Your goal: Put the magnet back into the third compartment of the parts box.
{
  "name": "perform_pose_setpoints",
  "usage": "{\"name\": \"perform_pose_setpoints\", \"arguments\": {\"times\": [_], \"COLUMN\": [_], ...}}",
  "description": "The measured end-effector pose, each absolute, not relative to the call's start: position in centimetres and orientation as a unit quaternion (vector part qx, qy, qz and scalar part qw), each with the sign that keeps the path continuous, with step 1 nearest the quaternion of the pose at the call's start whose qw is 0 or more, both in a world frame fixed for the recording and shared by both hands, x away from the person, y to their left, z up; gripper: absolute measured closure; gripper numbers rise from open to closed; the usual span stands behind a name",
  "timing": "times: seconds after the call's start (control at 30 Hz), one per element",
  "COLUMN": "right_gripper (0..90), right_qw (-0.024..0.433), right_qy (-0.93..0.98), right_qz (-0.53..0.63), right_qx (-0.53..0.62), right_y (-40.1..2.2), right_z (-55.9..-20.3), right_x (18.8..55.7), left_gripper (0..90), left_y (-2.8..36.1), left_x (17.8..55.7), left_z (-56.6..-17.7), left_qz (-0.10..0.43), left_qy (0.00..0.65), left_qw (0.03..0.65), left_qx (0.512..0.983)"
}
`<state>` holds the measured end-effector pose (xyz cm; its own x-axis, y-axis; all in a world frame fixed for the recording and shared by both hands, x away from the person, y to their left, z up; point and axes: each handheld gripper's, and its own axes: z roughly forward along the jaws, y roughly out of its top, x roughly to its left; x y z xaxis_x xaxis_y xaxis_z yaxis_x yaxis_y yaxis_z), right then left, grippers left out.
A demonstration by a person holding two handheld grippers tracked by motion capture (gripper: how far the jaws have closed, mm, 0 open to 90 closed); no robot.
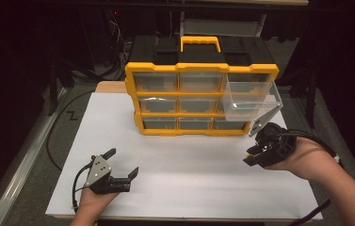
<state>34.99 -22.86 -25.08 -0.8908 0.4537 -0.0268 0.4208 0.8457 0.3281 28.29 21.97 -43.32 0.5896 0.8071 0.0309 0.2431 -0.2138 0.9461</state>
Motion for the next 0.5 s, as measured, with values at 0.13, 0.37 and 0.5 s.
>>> {"name": "perform_pose_setpoints", "arguments": {"times": [0.13,0.37,0.5], "right_gripper": [64.9,64.9,64.9], "right_qw": [0.052,0.055,0.058], "right_qy": [0.959,0.96,0.96], "right_qz": [0.159,0.157,0.157], "right_qx": [0.227,0.227,0.224], "right_y": [-22.8,-22.9,-22.9], "right_z": [-24.4,-23.2,-22.5], "right_x": [35.1,35.3,35.4], "left_gripper": [0.2,0.2,0.2], "left_y": [22.0,22.0,22.0], "left_x": [28.3,28.3,28.3], "left_z": [-43.3,-43.3,-43.3], "left_qz": [0.275,0.275,0.275], "left_qy": [0.36,0.36,0.359], "left_qw": [0.513,0.515,0.515], "left_qx": [0.729,0.728,0.728]}}
